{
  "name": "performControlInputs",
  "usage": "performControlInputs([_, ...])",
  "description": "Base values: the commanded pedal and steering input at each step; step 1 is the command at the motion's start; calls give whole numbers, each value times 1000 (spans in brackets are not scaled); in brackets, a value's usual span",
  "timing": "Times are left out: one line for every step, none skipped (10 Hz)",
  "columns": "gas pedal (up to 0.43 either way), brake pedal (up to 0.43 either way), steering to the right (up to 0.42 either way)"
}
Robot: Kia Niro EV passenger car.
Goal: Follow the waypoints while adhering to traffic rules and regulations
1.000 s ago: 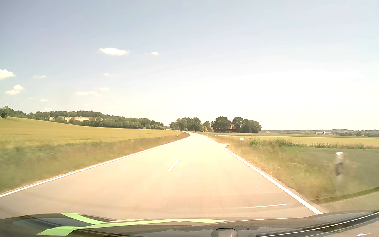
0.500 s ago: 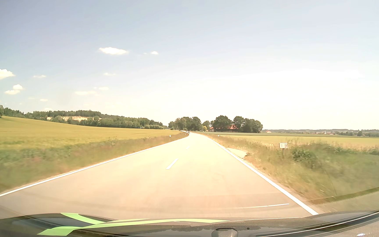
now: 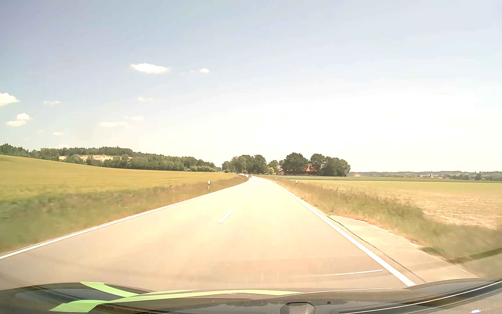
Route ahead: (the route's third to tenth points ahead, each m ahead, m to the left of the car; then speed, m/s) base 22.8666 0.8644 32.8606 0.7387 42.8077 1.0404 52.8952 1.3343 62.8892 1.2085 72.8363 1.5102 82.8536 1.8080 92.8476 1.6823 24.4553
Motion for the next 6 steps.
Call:
performControlInputs([248,0,-2])
performControlInputs([248,0,-2])
performControlInputs([248,0,-2])
performControlInputs([248,0,-2])
performControlInputs([248,0,-2])
performControlInputs([248,0,-2])
